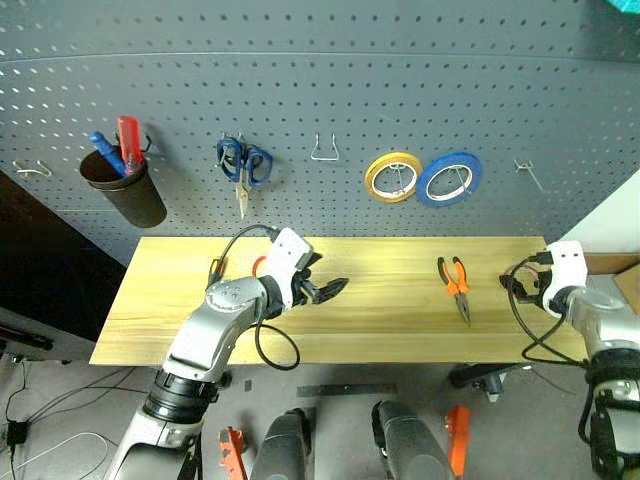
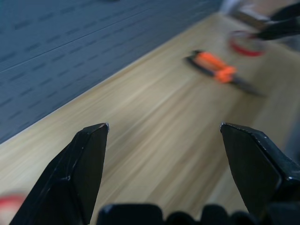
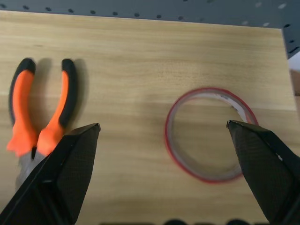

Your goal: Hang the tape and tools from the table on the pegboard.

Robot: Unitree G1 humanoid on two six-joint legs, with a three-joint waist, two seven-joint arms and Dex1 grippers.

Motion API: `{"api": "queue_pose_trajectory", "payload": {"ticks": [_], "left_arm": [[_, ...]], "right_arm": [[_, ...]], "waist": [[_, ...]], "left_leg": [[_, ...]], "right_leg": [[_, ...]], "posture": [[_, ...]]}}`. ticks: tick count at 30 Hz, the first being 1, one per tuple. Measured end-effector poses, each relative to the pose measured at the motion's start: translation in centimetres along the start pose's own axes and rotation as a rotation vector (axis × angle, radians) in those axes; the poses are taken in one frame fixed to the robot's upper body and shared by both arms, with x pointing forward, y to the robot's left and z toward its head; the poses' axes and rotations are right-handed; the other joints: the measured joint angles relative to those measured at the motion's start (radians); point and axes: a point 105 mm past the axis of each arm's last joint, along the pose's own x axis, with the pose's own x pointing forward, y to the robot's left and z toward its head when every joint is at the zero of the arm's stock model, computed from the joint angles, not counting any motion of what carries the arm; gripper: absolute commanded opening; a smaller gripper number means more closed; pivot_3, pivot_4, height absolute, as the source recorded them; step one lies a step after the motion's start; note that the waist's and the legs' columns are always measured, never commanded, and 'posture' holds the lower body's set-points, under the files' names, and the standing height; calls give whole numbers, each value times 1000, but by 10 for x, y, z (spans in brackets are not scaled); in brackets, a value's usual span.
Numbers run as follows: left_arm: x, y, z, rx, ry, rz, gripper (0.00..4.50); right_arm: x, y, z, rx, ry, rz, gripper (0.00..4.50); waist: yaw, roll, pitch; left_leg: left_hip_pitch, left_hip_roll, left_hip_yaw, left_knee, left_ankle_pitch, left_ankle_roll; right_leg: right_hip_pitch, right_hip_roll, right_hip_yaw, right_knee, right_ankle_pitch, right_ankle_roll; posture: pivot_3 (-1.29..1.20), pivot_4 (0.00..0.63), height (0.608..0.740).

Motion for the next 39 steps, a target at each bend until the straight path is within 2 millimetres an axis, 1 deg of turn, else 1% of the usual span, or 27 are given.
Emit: {"api": "queue_pose_trajectory", "payload": {"ticks": [4, 8, 12, 13, 15, 17, 19, 20, 21, 22, 23, 25, 31, 33, 36, 37, 39], "left_arm": [[9, -8, 19, 41, -38, -53, 4074], [11, -12, 18, 40, -25, -69, 4074], [13, -29, 21, 72, -22, -149, 4074], [12, -32, 22, 83, -22, -163, 4115], [9, -36, 23, 100, -17, -188, 4115], [7, -37, 23, 106, -13, -204, 4115], [6, -39, 23, 102, -13, -221, 4115], [5, -41, 23, 103, -15, -235, 4115], [4, -43, 24, 100, -20, -248, 4115], [3, -46, 25, 97, -23, -270, 4115], [1, -48, 27, 98, -25, -287, 4115], [-2, -51, 28, 108, -22, -313, 4115], [-5, -55, 30, 82, -42, -354, 4115], [-5, -58, 33, 75, -60, -377, 4115], [-5, -61, 39, 99, -101, -393, 4115], [-5, -62, 41, 116, -116, -396, 4115], [-5, -62, 46, 166, -149, -387, 4115]], "right_arm": [[9, -2, -4, -6, 60, -6, 4500], [12, -2, -7, -23, 96, -4, 4500], [14, -1, -12, -60, 134, 2, 4500], [14, -1, -13, -63, 143, 6, 4100], [14, 1, -17, -73, 164, 19, 3556], [13, 1, -21, -75, 182, 28, 2866], [13, 2, -23, -92, 195, 34, 2148], [13, 3, -24, -104, 202, 36, 1718], [14, 3, -24, -110, 205, 38, 1441], [14, 4, -24, -121, 210, 40, 1040], [14, 4, -24, -127, 213, 39, 773], [14, 4, -25, -133, 217, 40, 26], [15, 5, -25, -204, 218, 51, 26], [15, 6, -25, -229, 201, 56, 26], [13, 8, -24, -313, 141, 69, 26], [10, 7, -21, -345, 110, 67, 26], [-3, 5, -11, -406, 24, 47, 26]], "waist": [[0, -3, 21], [0, -6, 33], [4, -6, 41], [5, -7, 41], [5, -7, 42], [6, -6, 42], [6, -6, 42], [7, -6, 42], [8, -6, 42], [8, -6, 42], [9, -7, 42], [11, -7, 42], [12, -7, 42], [12, -7, 42], [12, -6, 42], [12, -6, 42], [13, -6, 42]], "left_leg": [[-1, -1, 4, 0, -2, 3], [-1, -1, 5, 0, -5, 3], [-1, -2, 5, 0, -6, 3], [-1, -2, 5, 0, -6, 3], [-1, -2, 5, 0, -6, 3], [-1, -2, 5, 1, -6, 2], [-1, -2, 5, 1, -6, 2], [-1, -2, 5, 1, -6, 2], [-1, -2, 5, 1, -6, 2], [-1, -2, 5, 1, -6, 2], [-1, -2, 5, 1, -6, 2], [-1, -2, 5, 1, -6, 2], [-1, -2, 5, 2, -6, 2], [-1, -2, 5, 2, -6, 2], [-1, -2, 6, 2, -6, 2], [-1, -2, 5, 2, -6, 2], [-2, 2, 5, 2, -6, 1]], "right_leg": [[0, -2, 3, -3, 1, 2], [0, -2, 5, -3, 1, 3], [-1, -3, 5, -4, 0, 4], [-1, -3, 5, -4, 0, 4], [-1, -3, 5, -3, 0, 4], [-1, -3, 5, -3, 0, 4], [-1, -3, 6, -3, 0, 5], [-1, -3, 6, -3, 0, 5], [-1, -3, 6, -3, 1, 6], [-1, -3, 6, -3, 1, 6], [-1, -3, 6, -3, 1, 6], [-1, -3, 6, -3, 1, 6], [-1, -3, 6, -3, 1, 6], [-1, -3, 6, -3, 1, 6], [-1, -3, 6, -3, 1, 7], [-1, -4, 6, -3, 0, 7], [-2, -4, 6, -3, 0, 9]], "posture": [[-114, 333, 740], [-96, 338, 740], [-79, 338, 740], [-76, 337, 740], [-70, 333, 740], [-65, 330, 740], [-59, 326, 740], [-58, 325, 740], [-56, 324, 740], [-56, 324, 740], [-52, 322, 740], [-53, 320, 740], [-81, 308, 740], [-89, 305, 740], [-102, 299, 740], [-106, 299, 740], [-121, 301, 740]]}}
